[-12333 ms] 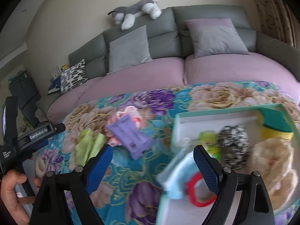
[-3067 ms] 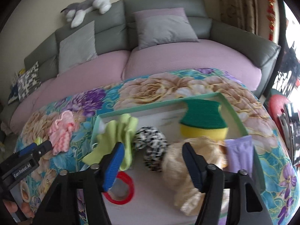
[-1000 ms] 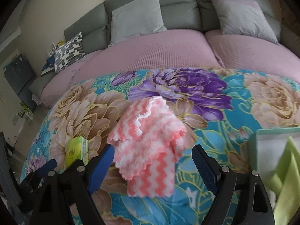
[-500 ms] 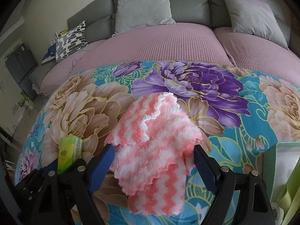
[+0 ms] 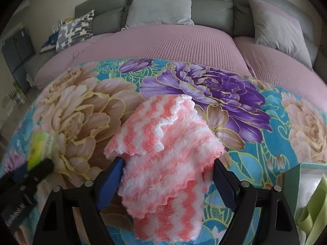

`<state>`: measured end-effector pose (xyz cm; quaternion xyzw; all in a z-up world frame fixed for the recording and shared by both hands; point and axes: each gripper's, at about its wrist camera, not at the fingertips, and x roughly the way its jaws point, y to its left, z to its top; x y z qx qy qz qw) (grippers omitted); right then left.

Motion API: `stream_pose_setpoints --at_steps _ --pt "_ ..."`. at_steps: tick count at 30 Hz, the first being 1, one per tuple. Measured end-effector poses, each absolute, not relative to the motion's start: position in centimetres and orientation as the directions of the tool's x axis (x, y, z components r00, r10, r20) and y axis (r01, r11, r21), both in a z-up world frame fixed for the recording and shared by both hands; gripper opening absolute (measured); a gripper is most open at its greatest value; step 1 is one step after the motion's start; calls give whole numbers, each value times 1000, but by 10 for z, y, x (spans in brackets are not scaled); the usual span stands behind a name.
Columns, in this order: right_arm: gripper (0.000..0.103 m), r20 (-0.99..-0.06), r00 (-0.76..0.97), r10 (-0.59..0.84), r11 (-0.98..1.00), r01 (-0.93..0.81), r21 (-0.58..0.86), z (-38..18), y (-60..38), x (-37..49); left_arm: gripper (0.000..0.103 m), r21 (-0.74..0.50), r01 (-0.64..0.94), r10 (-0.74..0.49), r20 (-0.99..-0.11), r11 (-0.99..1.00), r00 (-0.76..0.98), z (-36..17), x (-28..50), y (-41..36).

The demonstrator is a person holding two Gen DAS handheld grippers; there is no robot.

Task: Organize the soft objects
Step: 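Grasp the green tissue pack with the left gripper while the right grasps the pink-white towel, then carry the tissue pack and pink-white towel over the tray with both grippers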

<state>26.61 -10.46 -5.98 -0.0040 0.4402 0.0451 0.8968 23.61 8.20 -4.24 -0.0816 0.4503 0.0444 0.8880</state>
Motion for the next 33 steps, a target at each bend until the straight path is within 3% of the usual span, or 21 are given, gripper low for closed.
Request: stream_pose_setpoints --at_steps 7,12,18,33 --pt "76 -784 620 31 999 -39 8 -59 -112 265 49 -114 -161 3 -810 980 587 -42 234 85" --pt "49 -776 627 70 997 -57 44 -55 -111 257 49 -118 -155 -5 -812 981 584 -41 234 84" --pt "28 -765 630 132 991 -108 82 -51 -104 245 49 -114 -138 -11 -807 984 590 -38 232 79" --pt "23 -643 739 200 972 -70 222 1 -136 166 49 -145 -20 -95 -742 989 663 0 210 51"
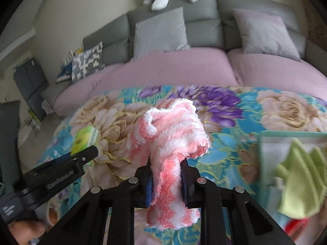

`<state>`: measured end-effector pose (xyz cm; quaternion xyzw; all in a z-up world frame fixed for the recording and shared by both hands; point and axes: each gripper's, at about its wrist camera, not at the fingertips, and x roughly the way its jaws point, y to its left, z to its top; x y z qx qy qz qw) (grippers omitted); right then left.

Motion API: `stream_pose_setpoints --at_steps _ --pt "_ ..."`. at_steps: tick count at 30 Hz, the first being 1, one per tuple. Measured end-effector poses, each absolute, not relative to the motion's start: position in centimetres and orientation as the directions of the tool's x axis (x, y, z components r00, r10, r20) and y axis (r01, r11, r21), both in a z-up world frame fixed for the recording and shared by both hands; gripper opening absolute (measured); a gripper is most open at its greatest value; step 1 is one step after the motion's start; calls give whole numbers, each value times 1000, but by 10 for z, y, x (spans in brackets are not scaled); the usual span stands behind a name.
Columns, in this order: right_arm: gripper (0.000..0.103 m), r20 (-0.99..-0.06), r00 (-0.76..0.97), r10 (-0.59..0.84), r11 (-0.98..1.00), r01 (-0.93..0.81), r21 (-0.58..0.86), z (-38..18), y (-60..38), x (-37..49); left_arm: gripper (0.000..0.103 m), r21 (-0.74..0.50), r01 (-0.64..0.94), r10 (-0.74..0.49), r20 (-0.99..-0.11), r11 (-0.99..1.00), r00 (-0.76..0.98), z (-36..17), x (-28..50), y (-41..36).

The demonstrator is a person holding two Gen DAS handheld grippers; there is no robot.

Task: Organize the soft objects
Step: 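Carry the tissue pack and pink-white towel over the tray with both grippers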

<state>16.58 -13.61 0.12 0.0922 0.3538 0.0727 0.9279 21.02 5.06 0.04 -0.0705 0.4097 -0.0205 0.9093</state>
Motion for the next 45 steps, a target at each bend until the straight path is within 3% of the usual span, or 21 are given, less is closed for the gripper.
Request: stream_pose_setpoints --at_steps 10,22,32,45 --pt "23 -544 837 65 960 95 262 48 -211 85 48 -147 143 -205 -672 979 711 35 189 -4" --pt "23 -529 830 -175 885 368 286 56 -321 18 49 -135 421 -405 -635 897 658 55 153 -111" --pt "23 -537 821 -195 846 417 331 48 -363 -4 49 -74 594 -486 -661 801 572 41 120 -199" --pt "26 -618 775 -133 839 420 346 16 -371 12 49 -44 588 -426 -734 807 530 4 126 -215"
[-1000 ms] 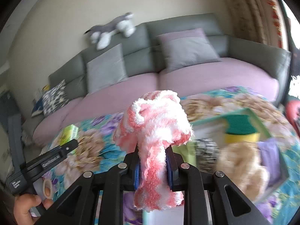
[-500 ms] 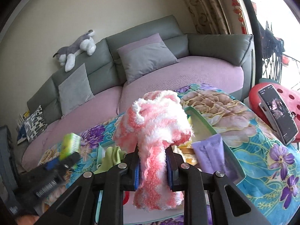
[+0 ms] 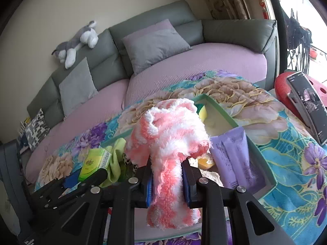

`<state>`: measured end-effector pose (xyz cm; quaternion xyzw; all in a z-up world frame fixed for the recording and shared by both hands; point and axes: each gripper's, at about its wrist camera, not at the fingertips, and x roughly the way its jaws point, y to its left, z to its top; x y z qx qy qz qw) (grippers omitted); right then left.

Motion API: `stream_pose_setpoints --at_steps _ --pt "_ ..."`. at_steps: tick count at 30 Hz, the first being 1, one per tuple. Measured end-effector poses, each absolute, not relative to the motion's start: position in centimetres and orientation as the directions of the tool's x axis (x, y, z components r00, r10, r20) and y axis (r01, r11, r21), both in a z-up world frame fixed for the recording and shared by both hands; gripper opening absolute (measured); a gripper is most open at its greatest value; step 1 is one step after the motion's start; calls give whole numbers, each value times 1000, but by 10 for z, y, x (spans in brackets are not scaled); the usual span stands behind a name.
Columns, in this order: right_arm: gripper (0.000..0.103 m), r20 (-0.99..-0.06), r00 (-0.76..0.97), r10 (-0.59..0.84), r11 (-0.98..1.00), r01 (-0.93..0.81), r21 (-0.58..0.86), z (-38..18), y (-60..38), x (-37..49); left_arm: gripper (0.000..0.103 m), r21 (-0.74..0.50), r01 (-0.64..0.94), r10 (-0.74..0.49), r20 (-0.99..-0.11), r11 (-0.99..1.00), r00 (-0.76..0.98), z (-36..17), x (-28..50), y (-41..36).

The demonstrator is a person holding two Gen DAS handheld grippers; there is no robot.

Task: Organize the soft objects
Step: 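Carry the tissue pack and pink-white towel over the tray with both grippers, then open both grippers to drop the tissue pack and towel into the tray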

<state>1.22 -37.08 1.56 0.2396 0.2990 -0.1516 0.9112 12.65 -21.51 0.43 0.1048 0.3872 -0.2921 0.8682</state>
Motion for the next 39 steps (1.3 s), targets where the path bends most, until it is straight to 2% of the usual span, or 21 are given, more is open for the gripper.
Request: stream_pose_setpoints --at_steps 12,28,31,33,39 --pt "26 -692 716 -91 843 425 329 -15 -370 34 49 -74 591 -420 -773 803 475 -20 135 -220" --pt "27 -707 704 -74 844 422 331 -18 -371 37 50 -100 604 -427 -797 791 428 -19 136 -218" --pt "36 -705 705 -75 848 417 327 -13 -369 36 56 -99 608 -430 -795 788 428 -14 134 -217" --pt "50 -702 709 -73 850 412 328 -9 -367 35 57 -98 616 -437 -791 782 429 -10 131 -215" --pt "54 -700 708 -98 861 413 298 1 -362 31 57 -89 624 -441 -784 776 437 3 126 -208"
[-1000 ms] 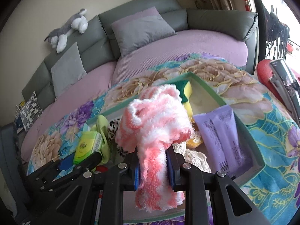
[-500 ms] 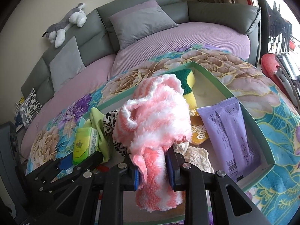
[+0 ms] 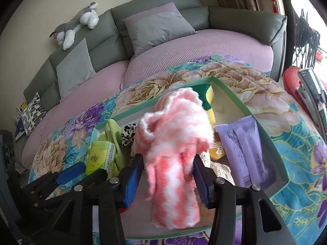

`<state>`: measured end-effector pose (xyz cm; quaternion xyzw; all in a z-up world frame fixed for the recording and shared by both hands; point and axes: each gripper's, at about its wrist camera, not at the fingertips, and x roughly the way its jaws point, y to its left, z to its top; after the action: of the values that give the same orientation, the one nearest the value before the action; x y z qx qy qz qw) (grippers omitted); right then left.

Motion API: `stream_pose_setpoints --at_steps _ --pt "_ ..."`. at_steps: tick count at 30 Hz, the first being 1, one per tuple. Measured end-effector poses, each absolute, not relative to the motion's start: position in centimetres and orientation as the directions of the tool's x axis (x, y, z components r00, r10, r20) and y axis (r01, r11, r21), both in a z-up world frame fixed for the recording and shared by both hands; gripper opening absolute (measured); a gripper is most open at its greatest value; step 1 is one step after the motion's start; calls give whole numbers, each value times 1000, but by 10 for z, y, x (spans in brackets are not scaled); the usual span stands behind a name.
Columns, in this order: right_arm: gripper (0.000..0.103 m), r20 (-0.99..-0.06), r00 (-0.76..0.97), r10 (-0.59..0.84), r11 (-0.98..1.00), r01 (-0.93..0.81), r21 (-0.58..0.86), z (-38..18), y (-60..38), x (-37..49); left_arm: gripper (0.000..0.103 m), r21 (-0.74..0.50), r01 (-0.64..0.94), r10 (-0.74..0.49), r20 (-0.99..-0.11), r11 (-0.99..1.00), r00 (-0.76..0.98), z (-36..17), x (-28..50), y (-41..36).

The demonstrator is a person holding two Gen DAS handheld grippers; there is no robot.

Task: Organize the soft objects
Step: 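Open both grippers to drop the tissue pack and towel into the tray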

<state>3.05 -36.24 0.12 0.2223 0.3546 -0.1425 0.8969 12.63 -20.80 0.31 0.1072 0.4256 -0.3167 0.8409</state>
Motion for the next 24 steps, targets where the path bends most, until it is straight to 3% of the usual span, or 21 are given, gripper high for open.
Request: stream_pose_setpoints --at_steps 5,9,10,11,13,15,20,22,24 --pt "58 -702 702 -121 861 426 278 6 -362 28 57 -104 606 -457 -759 789 465 18 127 -195" --pt "73 -707 694 -138 864 434 257 7 -360 28 58 -114 568 -454 -734 815 504 28 130 -182" --pt "75 -708 692 -143 864 436 251 7 -360 29 63 -118 549 -447 -729 828 518 30 132 -178" --pt "77 -709 690 -146 865 437 247 7 -360 29 76 -119 532 -439 -726 838 530 30 134 -174" --pt "79 -710 686 -156 864 443 239 6 -359 29 86 -117 488 -412 -722 865 556 29 139 -165" --pt "88 -712 683 -163 864 447 232 6 -359 29 86 -113 451 -384 -726 885 570 27 144 -156" --pt "92 -705 687 -176 865 450 223 8 -356 30 93 -106 356 -312 -742 928 593 18 154 -133" --pt "101 -705 686 -179 867 448 216 8 -354 30 93 -111 322 -293 -748 940 596 15 155 -124" --pt "103 -705 685 -187 874 443 199 9 -349 31 93 -101 293 -268 -744 951 612 14 155 -115"
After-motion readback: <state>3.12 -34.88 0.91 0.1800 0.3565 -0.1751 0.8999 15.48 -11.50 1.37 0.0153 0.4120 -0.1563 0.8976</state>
